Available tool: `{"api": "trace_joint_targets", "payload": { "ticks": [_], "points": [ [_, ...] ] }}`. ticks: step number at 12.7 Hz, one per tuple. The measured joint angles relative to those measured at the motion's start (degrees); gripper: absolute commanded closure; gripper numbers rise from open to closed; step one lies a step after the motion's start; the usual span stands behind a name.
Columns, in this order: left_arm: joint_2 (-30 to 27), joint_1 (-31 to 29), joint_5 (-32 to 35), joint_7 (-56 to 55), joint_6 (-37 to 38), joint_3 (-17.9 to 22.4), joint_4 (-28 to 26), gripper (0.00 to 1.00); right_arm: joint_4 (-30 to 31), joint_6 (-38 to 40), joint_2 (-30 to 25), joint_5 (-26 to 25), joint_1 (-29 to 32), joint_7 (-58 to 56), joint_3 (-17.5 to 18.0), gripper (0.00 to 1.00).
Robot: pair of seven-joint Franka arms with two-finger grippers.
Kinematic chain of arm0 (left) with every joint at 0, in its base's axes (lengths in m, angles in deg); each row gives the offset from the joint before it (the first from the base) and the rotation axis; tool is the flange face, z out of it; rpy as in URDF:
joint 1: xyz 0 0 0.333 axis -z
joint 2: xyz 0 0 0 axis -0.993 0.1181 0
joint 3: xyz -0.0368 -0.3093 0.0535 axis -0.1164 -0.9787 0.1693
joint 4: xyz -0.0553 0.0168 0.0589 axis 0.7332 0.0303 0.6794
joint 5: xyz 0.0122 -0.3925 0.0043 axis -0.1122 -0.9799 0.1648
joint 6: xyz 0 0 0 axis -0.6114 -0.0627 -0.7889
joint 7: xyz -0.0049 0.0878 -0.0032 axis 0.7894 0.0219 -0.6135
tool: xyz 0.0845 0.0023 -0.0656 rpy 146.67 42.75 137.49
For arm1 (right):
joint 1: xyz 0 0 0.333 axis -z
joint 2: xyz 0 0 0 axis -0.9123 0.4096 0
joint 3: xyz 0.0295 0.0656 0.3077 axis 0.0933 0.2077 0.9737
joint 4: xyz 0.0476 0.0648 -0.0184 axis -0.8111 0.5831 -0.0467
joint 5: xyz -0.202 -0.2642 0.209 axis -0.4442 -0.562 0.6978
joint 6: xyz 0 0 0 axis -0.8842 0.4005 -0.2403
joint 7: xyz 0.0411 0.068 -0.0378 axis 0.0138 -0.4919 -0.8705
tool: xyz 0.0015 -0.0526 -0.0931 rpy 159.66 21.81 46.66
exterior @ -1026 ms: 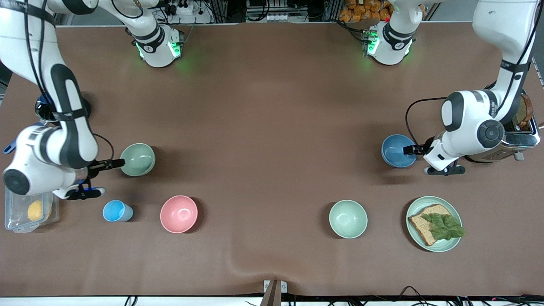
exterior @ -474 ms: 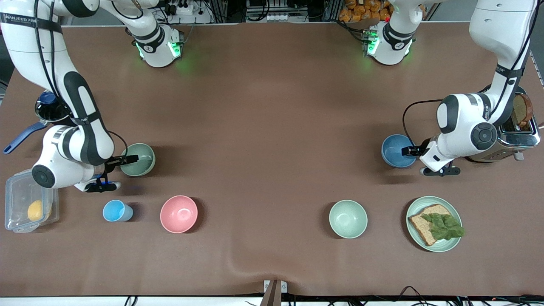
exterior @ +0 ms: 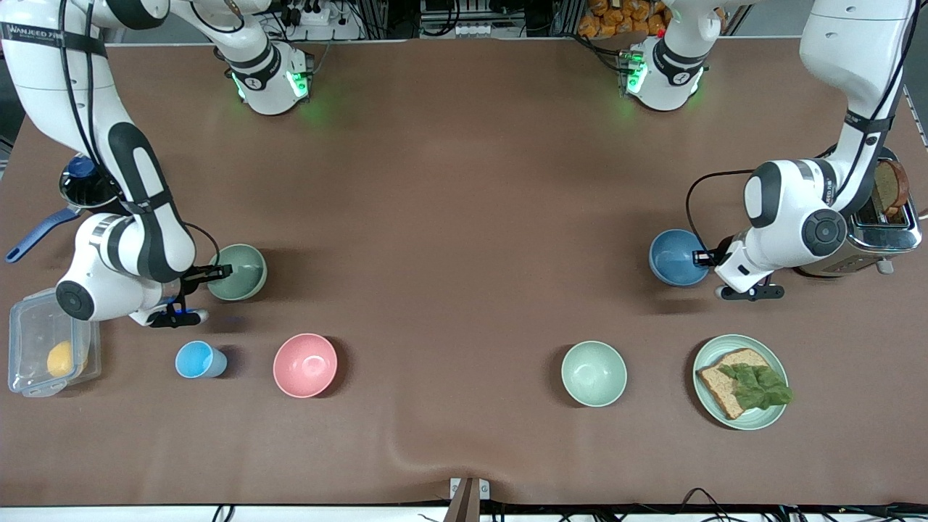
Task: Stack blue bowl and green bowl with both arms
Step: 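Carry the blue bowl and the green bowl toward each other with both grippers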
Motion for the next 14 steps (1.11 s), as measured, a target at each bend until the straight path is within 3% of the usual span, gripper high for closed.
{"api": "trace_joint_targets", "payload": {
  "ticks": [3, 8, 11, 14],
  "points": [
    [-0.1, 0.0, 0.0, -0.1, -0.1, -0.2, 0.9, 1.0, -0.3, 0.9, -0.2, 4.9, -0.9, -0.1, 0.1, 1.0],
    [-2.0, 0.0, -0.1, -2.0, 1.8, -2.3, 5.8, 1.0, -1.5, 3.8, -1.0, 15.7, -10.7, 7.2, -1.6, 1.0],
    [-5.1, 0.1, -0.1, -2.9, 11.2, -4.8, 12.8, 1.0, -1.9, 3.8, -1.1, 21.6, -16.8, 15.6, -2.1, 1.0],
    [-5.9, 0.4, -0.1, -4.6, 20.6, -6.8, 21.2, 1.0, -4.0, 1.9, -1.2, 23.8, -23.7, 28.5, -2.8, 1.0]
  ]
}}
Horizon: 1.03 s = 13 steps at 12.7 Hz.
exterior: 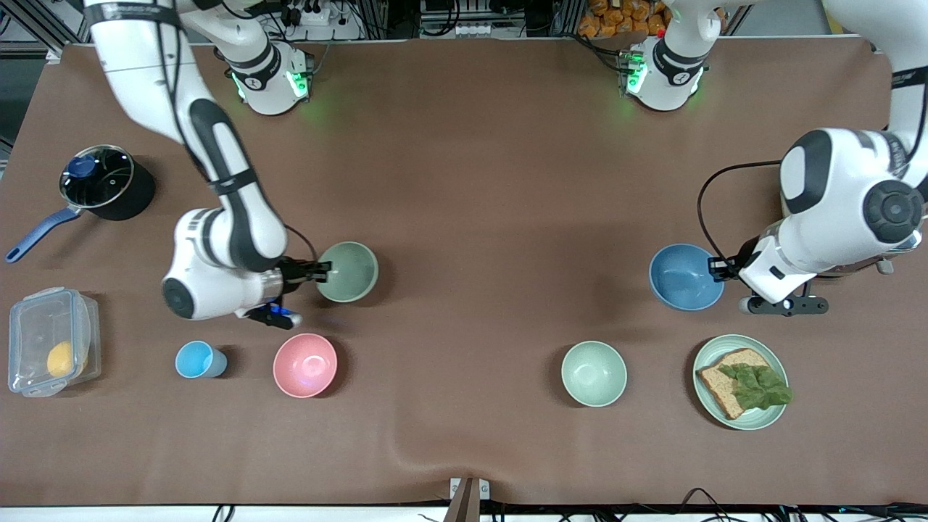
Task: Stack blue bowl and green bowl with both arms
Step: 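Carry the blue bowl and the green bowl toward each other with both grippers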
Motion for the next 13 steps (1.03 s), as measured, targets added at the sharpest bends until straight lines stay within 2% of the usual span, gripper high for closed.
{"api": "trace_joint_targets", "payload": {
  "ticks": [3, 7, 11, 12, 13],
  "points": [
    [0.0, 0.0, -0.1, -5.4, 2.2, -3.1, 3.2, 1.0, -2.4, -5.8, 0.1, 0.5, -7.6, 15.2, 0.2, 1.0],
    [0.2, 0.4, -0.1, -15.3, 2.5, -7.7, 4.0, 1.0, -8.8, -11.0, 3.0, 2.0, -16.3, 33.0, 1.1, 1.0],
    [1.8, 3.0, -0.1, -27.1, 2.6, -10.1, 4.2, 1.0, -10.5, -24.5, 8.5, 6.0, -20.4, 40.7, 6.1, 1.0],
    [2.7, 4.5, -0.1, -30.1, 2.5, -10.2, 4.4, 1.0, -10.7, -27.3, 10.1, 6.1, -21.7, 42.0, 6.5, 0.81],
    [3.7, 6.0, -0.1, -32.7, 2.5, -10.2, 4.9, 1.0, -11.1, -28.7, 11.3, 6.1, -22.6, 42.7, 6.5, 0.37]
  ]
}}
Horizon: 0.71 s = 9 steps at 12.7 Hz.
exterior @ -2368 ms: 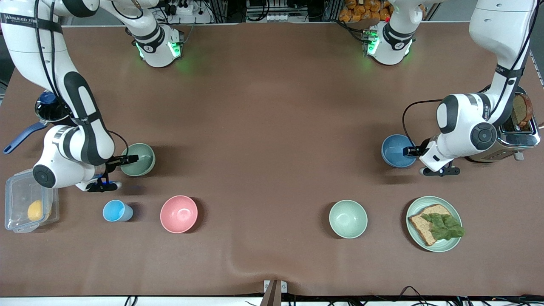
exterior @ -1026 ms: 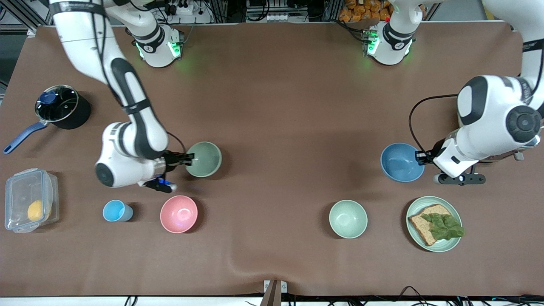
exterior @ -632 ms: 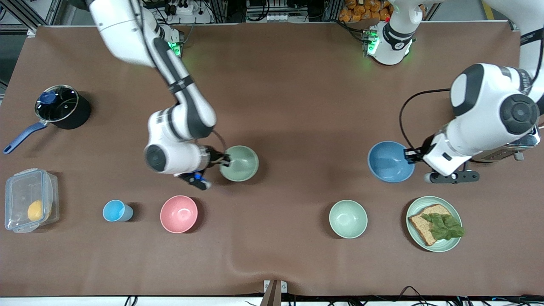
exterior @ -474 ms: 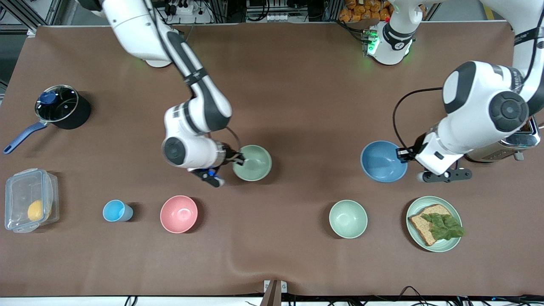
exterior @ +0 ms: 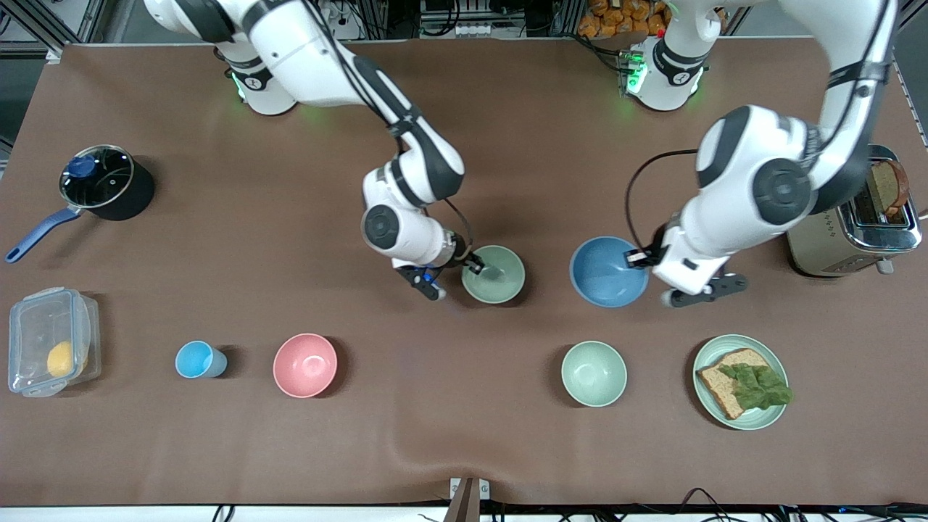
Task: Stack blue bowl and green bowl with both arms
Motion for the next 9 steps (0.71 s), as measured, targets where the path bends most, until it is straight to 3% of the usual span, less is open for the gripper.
{"api": "trace_joint_targets", "payload": {
  "ticks": [1, 5, 9],
  "points": [
    [1.0, 1.1, 0.0, -2.1, 0.0, 0.0, 0.6, 1.0, -0.4, -0.3, 0.6, 0.0, -0.2, 0.1, 0.0, 0.0],
    [2.7, 2.4, -2.2, -4.7, -0.4, 0.0, 2.1, 1.0, -2.7, 2.2, -0.6, 0.0, 1.4, 0.2, -0.3, 0.0],
    [2.8, 2.9, -6.4, -7.9, -1.7, 0.0, 2.3, 1.0, -3.6, 16.8, -7.8, 0.0, 8.4, -1.4, -0.8, 0.0]
  ]
}}
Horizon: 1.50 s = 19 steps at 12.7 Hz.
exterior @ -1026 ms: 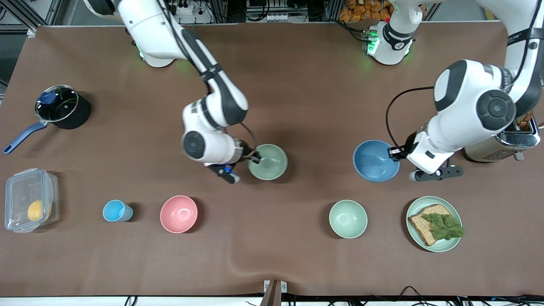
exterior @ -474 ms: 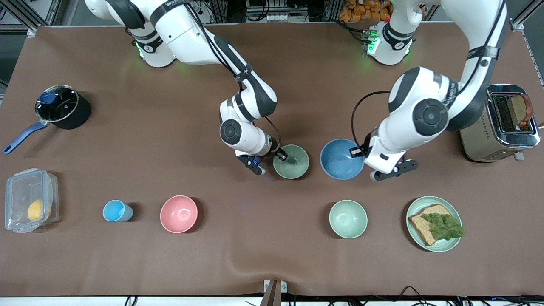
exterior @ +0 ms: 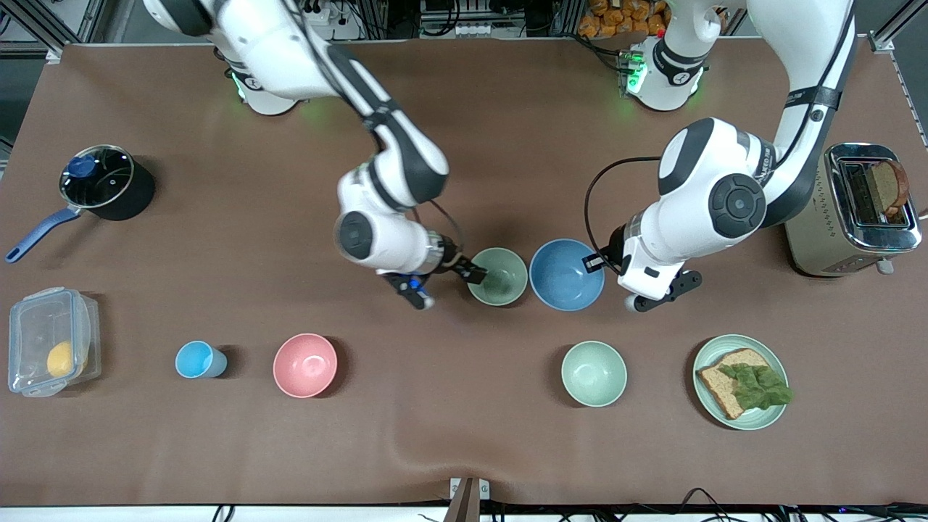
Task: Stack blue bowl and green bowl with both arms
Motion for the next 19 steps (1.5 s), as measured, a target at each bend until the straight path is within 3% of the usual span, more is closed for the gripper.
{"api": "trace_joint_targets", "payload": {
  "ticks": [3, 10, 19],
  "points": [
    [0.5, 0.8, 0.0, -0.8, -0.1, 0.0, 0.0, 1.0, 0.7, 2.5, -1.8, 0.0, 5.0, -1.1, 0.0, 0.0],
    [2.8, 1.7, 0.0, -0.8, -1.7, 0.0, 0.0, 1.0, -0.8, -19.1, 8.3, 0.1, -2.7, 16.1, 0.4, 0.0],
    [4.2, 2.3, 0.0, -0.8, -2.7, 0.0, 0.0, 1.0, -1.6, -22.8, 11.2, 0.1, -4.4, 17.7, -1.4, 0.0]
  ]
}}
